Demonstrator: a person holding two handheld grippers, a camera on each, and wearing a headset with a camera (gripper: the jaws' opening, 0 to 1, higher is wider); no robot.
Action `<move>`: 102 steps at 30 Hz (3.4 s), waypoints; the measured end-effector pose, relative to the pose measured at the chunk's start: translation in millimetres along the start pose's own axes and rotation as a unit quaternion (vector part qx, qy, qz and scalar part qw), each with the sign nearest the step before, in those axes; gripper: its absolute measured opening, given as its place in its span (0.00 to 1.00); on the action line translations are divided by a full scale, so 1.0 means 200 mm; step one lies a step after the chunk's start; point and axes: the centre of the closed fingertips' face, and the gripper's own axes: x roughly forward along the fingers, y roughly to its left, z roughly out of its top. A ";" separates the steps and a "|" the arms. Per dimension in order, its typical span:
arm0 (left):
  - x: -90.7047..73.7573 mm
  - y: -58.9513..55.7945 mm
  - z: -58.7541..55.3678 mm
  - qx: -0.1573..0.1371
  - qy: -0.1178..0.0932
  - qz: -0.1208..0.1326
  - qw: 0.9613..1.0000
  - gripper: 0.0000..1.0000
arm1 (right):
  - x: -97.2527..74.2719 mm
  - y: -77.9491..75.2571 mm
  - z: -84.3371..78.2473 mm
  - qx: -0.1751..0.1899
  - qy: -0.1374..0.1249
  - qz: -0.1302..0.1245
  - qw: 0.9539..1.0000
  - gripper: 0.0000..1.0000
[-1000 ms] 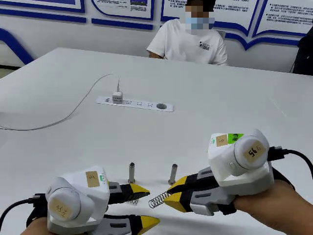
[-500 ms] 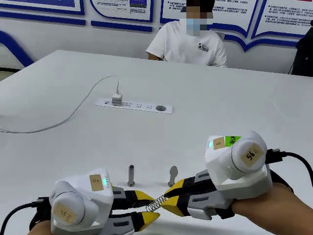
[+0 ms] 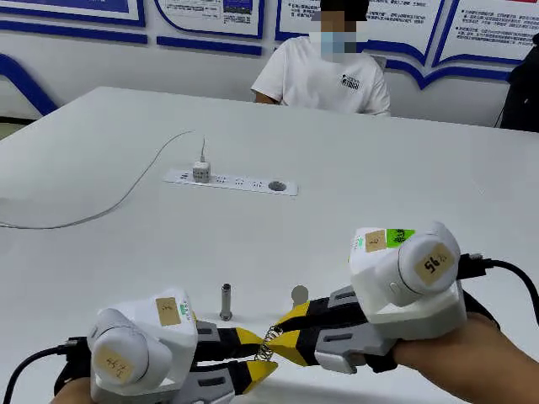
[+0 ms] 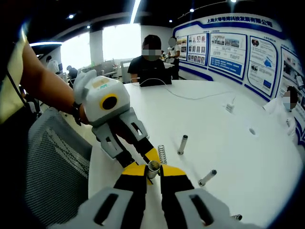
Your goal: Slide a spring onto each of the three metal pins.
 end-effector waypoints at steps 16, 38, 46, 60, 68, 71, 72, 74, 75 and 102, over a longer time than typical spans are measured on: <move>0.01 -0.01 0.02 0.001 -0.005 -0.004 1.000 0.12 | 0.00 0.00 0.03 0.002 -0.011 -0.002 1.000 0.12; 0.02 -0.01 0.03 0.016 -0.003 -0.005 1.000 0.12 | 0.01 0.00 0.04 -0.002 -0.016 0.000 1.000 0.12; 0.02 -0.01 0.04 0.017 -0.002 -0.006 1.000 0.12 | 0.01 0.01 0.05 -0.007 -0.018 0.002 1.000 0.12; 0.01 -0.01 0.05 0.006 -0.005 -0.002 1.000 0.19 | -0.01 -0.01 0.07 -0.002 -0.033 -0.007 0.999 0.12; -0.01 0.02 0.04 -0.007 -0.006 0.011 1.000 0.27 | -0.04 -0.05 0.09 0.004 -0.043 -0.020 0.999 0.12; -0.03 0.04 0.03 -0.018 -0.008 0.018 1.000 0.29 | -0.06 -0.08 0.10 0.007 -0.048 -0.026 0.998 0.12; -0.04 0.04 0.03 -0.021 -0.008 0.020 1.000 0.31 | -0.06 -0.09 0.10 0.008 -0.049 -0.028 0.998 0.12; -0.05 0.05 0.03 -0.025 -0.009 0.024 0.999 0.33 | -0.07 -0.10 0.11 0.009 -0.052 -0.031 0.998 0.12; -0.05 0.05 0.03 -0.026 -0.010 0.026 0.999 0.33 | -0.07 -0.10 0.11 0.010 -0.053 -0.032 0.998 0.12; -0.21 0.17 -0.06 -0.072 -0.016 0.081 0.994 0.53 | -0.20 -0.35 0.16 0.032 -0.085 -0.096 0.991 0.12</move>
